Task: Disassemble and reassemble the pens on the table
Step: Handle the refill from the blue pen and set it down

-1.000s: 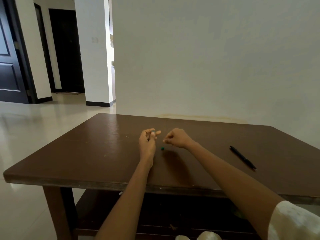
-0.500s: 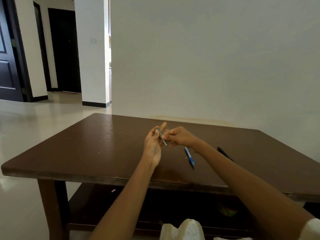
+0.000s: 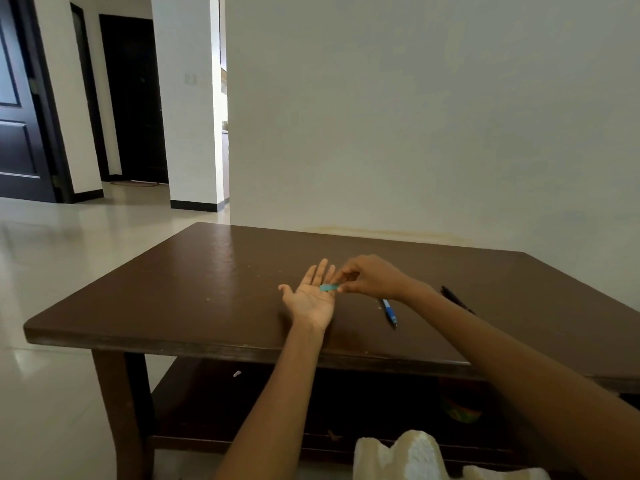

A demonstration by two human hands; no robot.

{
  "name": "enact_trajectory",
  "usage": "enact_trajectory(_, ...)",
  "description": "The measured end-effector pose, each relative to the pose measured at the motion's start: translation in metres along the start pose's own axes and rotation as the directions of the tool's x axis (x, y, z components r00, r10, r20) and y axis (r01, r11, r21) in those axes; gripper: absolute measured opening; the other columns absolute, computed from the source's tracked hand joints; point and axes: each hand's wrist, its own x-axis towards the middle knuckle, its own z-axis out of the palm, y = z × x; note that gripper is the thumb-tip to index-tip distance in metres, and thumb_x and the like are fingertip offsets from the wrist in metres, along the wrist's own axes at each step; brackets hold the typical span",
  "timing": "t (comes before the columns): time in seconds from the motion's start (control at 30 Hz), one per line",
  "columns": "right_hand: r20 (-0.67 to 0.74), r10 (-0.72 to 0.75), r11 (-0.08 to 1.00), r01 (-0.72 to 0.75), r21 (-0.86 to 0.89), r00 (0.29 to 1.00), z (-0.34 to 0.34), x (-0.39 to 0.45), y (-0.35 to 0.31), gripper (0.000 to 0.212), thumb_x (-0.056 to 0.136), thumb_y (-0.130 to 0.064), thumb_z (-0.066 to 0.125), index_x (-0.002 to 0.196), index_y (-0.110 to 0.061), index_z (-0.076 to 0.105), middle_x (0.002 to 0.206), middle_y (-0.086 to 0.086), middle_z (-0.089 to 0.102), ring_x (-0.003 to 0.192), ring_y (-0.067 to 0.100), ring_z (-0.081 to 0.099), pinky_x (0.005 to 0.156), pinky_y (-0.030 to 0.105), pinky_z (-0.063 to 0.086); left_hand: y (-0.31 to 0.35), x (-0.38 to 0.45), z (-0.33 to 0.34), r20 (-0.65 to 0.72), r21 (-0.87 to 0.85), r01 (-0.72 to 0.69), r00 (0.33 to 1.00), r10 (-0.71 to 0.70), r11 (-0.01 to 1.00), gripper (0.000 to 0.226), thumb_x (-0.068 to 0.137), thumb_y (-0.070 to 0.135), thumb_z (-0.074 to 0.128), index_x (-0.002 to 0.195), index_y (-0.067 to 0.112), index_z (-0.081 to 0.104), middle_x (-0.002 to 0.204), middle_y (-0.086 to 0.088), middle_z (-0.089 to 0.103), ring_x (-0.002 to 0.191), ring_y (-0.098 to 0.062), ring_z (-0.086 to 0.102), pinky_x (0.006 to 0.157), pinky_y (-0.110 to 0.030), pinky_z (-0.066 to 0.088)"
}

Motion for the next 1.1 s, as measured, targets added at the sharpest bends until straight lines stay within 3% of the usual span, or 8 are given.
enact_trajectory(0.13, 0.008, -0.003, 0.993, 0.004, -0.121, 1.000, 0.001, 0.000, -0.006, 0.024, 0.087, -0.031, 0.063, 0.109, -0.024, 0.067, 0.106, -0.003, 0.064, 0.091, 0.006, 0.054, 0.076, 0.023, 0.042, 0.002, 0.000, -0.001, 0.024, -0.011, 0.019, 1.000, -0.019, 1.000, 0.079, 0.093, 0.061, 0.007, 0.145, 0.004, 0.022, 0.146, -0.018, 0.038, 0.133, -0.034, 0.037, 0.111, -0.047, 0.026)
enact_trajectory(0.4, -0.044, -0.068, 0.969, 0.056, -0.242, 0.997, -0.003, 0.001, -0.011, 0.023, 0.088, -0.031, 0.060, 0.110, -0.025, 0.066, 0.098, -0.011, 0.058, 0.082, 0.000, 0.043, 0.059, 0.011, 0.025, -0.001, -0.002, -0.002, 0.061, -0.014, 0.019, 0.998, -0.019, 1.000, 0.079, 0.093, 0.062, 0.010, 0.144, 0.003, 0.024, 0.143, -0.019, 0.042, 0.129, -0.035, 0.041, 0.110, -0.045, 0.029)
enact_trajectory(0.67, -0.028, -0.069, 0.950, 0.057, -0.306, 0.997, -0.005, 0.005, -0.015, 0.021, 0.088, -0.032, 0.059, 0.108, -0.027, 0.067, 0.102, -0.006, 0.063, 0.092, 0.006, 0.054, 0.071, 0.022, 0.042, -0.002, -0.003, -0.002, 0.029, -0.019, 0.042, 0.999, -0.041, 0.999, 0.076, 0.094, 0.059, 0.011, 0.145, 0.003, 0.023, 0.143, -0.020, 0.041, 0.129, -0.034, 0.042, 0.102, -0.044, 0.034)
enact_trajectory(1.1, -0.009, -0.119, 0.913, 0.107, -0.393, 0.993, -0.010, 0.007, -0.018, 0.025, 0.089, -0.034, 0.060, 0.112, -0.031, 0.065, 0.103, -0.003, 0.062, 0.096, 0.010, 0.055, 0.074, 0.022, 0.045, -0.002, -0.003, -0.004, 0.031, -0.034, 0.046, 0.999, -0.045, 0.998, 0.076, 0.095, 0.058, 0.013, 0.145, 0.002, 0.022, 0.142, -0.020, 0.041, 0.130, -0.035, 0.041, 0.104, -0.044, 0.033)
